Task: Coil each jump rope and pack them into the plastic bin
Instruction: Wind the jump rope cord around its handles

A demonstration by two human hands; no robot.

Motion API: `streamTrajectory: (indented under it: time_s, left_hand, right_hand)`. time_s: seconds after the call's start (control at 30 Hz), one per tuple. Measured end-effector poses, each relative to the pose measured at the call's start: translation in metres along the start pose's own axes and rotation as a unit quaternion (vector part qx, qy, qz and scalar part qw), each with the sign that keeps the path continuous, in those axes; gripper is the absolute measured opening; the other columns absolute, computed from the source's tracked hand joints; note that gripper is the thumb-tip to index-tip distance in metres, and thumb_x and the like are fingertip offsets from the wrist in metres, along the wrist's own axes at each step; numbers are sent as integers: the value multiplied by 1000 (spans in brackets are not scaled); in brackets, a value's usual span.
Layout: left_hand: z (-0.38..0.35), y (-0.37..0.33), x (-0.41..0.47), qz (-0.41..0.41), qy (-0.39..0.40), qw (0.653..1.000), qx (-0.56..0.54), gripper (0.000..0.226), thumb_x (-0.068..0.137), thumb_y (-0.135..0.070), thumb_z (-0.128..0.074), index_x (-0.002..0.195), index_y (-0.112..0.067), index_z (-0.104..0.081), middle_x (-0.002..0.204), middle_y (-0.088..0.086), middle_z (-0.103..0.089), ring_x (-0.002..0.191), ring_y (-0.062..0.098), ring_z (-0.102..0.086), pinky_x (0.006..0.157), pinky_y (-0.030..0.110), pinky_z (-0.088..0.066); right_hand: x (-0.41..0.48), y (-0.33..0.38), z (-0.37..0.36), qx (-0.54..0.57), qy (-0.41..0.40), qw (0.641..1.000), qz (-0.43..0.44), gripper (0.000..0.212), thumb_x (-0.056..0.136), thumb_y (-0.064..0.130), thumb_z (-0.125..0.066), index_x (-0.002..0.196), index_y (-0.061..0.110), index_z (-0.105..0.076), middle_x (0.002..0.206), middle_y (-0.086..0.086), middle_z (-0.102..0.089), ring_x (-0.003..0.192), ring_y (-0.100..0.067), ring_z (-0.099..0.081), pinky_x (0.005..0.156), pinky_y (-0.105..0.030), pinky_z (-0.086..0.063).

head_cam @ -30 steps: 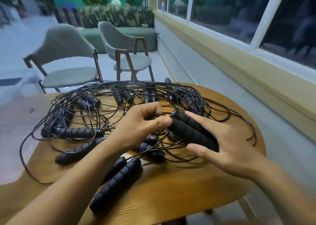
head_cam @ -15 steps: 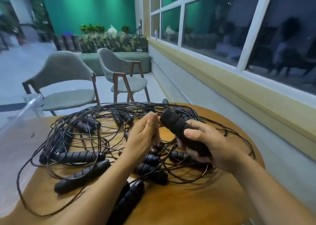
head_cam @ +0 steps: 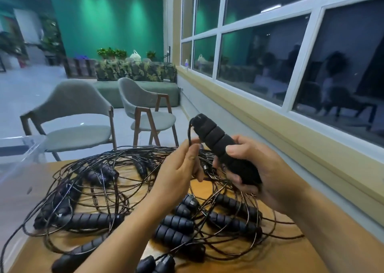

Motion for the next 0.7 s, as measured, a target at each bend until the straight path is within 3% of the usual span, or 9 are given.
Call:
streamTrajectory:
  time_s: [0.1, 0.17, 0.23, 0.3, 0.43, 0.57, 0.7]
  left_hand:
    - [-4, -6, -7, 36, 33, 996, 80, 24, 112, -37, -38, 96, -34, -56, 65, 5, -66, 57, 9, -59, 60, 27, -43]
    - [-6, -10, -9, 60, 57, 986, 146, 18, 112, -35, -39, 104, -34, -55, 75, 1, -70, 62, 6, -60, 60, 29, -48]
    - [-6, -13, -8, 50, 104, 956, 271, 21, 111, -22, -43, 126, -27, -57, 102, 2, -72, 84, 14, -66, 71, 34, -54]
    - [-3, -16, -8, 42, 142, 910, 388, 29, 107, -11, -46, 132, -17, -57, 116, 9, -67, 96, 26, -64, 76, 36, -52]
    - [14, -15, -10, 69, 121, 901, 411, 5, 108, -28, -49, 106, -28, -54, 97, -3, -63, 80, 17, -53, 69, 29, -41]
    - [21, -22, -9, -25, 137, 876, 462, 21, 107, -45, -47, 96, -29, -56, 89, -10, -57, 85, 15, -55, 71, 30, -35]
    - [31, -32, -13, -97, 150, 875, 450, 31, 100, -56, -57, 82, -30, -61, 71, -13, -56, 67, 6, -52, 59, 23, -32]
  right_hand:
    - [0, 5, -13, -85, -56, 995, -2, 43, 83, 40, -77, 123, 27, -69, 103, -13, -76, 67, -13, -59, 50, -21, -44]
    - [-1, 3, -20, -154, -100, 983, 9, 47, 80, 44, -79, 123, 30, -68, 100, -4, -77, 74, -9, -70, 62, -22, -53]
    - [0, -1, -22, -250, -126, 960, 24, 45, 83, 46, -85, 122, 36, -67, 102, 10, -78, 88, -8, -75, 77, -23, -57]
    - [1, -3, -24, -323, -133, 936, 39, 40, 87, 41, -85, 122, 39, -66, 101, 22, -75, 92, -3, -73, 77, -16, -55]
    - [3, -4, -22, -436, -147, 885, 72, 46, 86, 44, -83, 128, 43, -64, 97, 21, -73, 92, 1, -69, 76, -15, -55]
    - [4, -12, -14, -525, -146, 835, 76, 57, 86, 49, -81, 138, 45, -60, 107, 22, -70, 97, -2, -66, 86, -31, -59]
    - [2, -12, -4, -554, -109, 825, 26, 62, 80, 55, -80, 138, 46, -62, 113, 22, -70, 100, -2, -66, 90, -34, -59]
Point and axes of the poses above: each hand's wrist, its own x-axis towards the middle knuckle, its own z-axis out of the back of the hand, y = z × x, the point moved 2 cm from there along x, towards the middle knuckle
